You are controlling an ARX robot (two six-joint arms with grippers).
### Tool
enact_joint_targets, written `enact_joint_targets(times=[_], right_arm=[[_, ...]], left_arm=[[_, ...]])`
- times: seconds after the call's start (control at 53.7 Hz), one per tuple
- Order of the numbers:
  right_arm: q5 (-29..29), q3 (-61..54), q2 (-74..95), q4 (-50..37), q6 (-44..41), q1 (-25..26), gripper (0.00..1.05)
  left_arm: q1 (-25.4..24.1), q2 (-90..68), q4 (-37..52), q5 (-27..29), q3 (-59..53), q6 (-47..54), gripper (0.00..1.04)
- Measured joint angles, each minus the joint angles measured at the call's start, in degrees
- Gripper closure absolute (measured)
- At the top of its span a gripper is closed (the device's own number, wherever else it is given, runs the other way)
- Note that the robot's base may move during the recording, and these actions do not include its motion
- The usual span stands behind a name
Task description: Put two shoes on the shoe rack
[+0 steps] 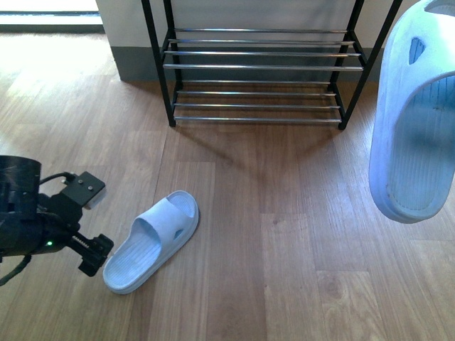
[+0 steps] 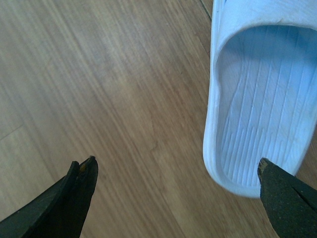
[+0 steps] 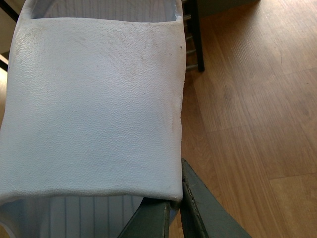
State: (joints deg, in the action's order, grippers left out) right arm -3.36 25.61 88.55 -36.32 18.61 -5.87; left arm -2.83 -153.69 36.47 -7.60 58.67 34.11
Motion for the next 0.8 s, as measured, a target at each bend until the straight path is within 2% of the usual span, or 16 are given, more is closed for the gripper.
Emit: enact_joint_targets(times=[0.298,0.577,0.8], right_arm=[[0.00,0.00,0.00,0.00,0.00,0.00,1.03],[0.00,0.00,0.00,0.00,0.00,0.00,1.03],[0.00,0.00,0.00,0.00,0.00,0.00,1.03]], left_arm=[[1.49,-10.56,-5.57,-2.99,17.03,3.63,0.09],[3.02,-15.32,-6.71,-4.70,23.96,2.69,0.09],[4.11,-18.10,-6.69,-6.73,26.64,-0.44,0.47]])
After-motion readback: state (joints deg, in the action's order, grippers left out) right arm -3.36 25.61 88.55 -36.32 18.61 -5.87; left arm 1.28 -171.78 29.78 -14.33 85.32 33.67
